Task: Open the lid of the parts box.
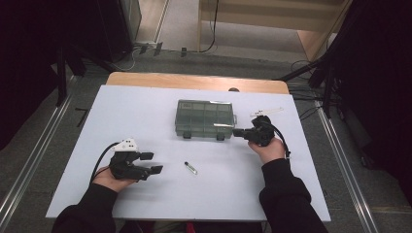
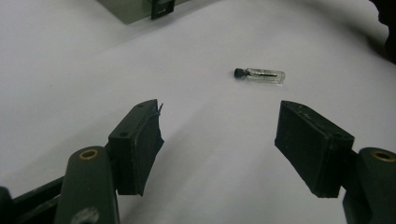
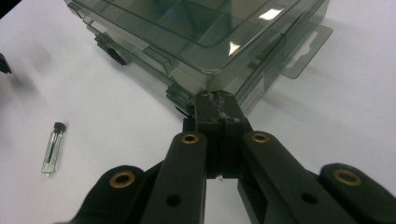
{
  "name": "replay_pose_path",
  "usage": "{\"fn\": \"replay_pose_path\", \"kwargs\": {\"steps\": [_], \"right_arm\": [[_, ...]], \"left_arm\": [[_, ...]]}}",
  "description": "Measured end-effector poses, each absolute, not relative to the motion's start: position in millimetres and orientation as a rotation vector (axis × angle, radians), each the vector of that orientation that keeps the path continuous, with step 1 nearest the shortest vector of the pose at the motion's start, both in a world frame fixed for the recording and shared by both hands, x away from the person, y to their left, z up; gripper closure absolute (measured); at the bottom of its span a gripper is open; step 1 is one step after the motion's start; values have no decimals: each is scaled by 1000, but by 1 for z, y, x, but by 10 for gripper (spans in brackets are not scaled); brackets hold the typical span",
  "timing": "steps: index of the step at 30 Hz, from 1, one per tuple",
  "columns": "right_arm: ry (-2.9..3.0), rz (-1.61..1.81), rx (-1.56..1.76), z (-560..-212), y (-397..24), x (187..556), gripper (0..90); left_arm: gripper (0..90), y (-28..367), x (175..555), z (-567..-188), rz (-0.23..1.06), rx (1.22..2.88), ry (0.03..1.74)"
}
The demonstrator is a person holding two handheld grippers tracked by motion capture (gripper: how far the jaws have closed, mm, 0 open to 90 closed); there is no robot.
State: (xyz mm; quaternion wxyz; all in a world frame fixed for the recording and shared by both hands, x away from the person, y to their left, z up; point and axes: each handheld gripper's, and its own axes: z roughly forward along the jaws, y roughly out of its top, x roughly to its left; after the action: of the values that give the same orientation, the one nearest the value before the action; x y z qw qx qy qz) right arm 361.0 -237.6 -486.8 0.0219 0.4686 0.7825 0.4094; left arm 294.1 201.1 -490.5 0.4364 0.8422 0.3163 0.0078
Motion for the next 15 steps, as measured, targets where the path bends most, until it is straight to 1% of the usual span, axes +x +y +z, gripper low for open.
{"fn": "replay_pose_path", "kwargs": {"steps": [15], "right_arm": [[2425, 1282, 1427, -479, -236, 366, 900]], "left_arm": [[308, 186, 319, -475, 32, 2098, 772]]}}
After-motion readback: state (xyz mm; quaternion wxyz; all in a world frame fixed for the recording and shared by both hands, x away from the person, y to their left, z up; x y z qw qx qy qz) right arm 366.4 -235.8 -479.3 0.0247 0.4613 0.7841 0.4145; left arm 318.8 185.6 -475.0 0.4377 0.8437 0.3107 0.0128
